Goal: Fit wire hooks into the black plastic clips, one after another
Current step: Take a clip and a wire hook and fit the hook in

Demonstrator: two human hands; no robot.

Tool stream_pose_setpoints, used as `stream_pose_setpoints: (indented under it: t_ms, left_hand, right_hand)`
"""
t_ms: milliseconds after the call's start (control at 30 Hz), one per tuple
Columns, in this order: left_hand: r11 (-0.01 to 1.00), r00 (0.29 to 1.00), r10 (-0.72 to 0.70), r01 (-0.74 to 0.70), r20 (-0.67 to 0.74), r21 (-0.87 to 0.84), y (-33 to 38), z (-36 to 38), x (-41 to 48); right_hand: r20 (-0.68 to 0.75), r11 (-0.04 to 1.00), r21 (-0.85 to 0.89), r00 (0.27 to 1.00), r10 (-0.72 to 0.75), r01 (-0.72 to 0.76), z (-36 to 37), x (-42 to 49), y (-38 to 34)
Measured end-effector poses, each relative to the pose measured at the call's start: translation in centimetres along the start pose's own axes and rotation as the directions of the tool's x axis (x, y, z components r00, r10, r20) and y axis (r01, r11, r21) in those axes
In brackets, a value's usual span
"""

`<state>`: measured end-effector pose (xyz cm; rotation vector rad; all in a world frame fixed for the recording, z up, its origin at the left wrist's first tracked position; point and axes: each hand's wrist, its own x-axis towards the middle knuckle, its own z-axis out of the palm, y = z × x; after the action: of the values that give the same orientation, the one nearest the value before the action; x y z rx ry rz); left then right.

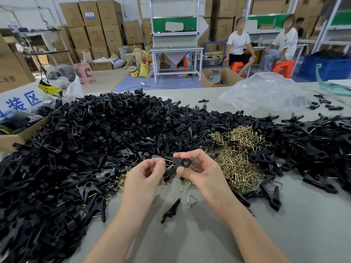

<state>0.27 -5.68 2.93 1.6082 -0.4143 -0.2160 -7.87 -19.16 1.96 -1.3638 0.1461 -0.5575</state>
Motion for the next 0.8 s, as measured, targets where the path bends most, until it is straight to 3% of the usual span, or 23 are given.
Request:
stream_pose_setpoints:
  t_ms: [433,667,800]
  left_hand:
    - [0.991,0.996,-0.060,0.068,0.065,-0.119,0.33,-0.26,-0.05]
    - [0.991,0.996,-0.078,0.082,0.043,-0.107,0.45,-0.25,-0.16]
    - [0.993,0.995,-0.079,0.084,0.059,-0.083,0.15,-0.30,0.00]
  right_hand:
    - [0.003,1.000,0.029,1.000,-0.002,0.002,-0.14,0.05,0.41]
    - [0.014,0.992,0.127,1.000,0.011,-0.012,0.13,0.20,0.73]
    - [0.018,0.996,0.094,1.000,-0.006,0.004,0.11,0.15,0.60]
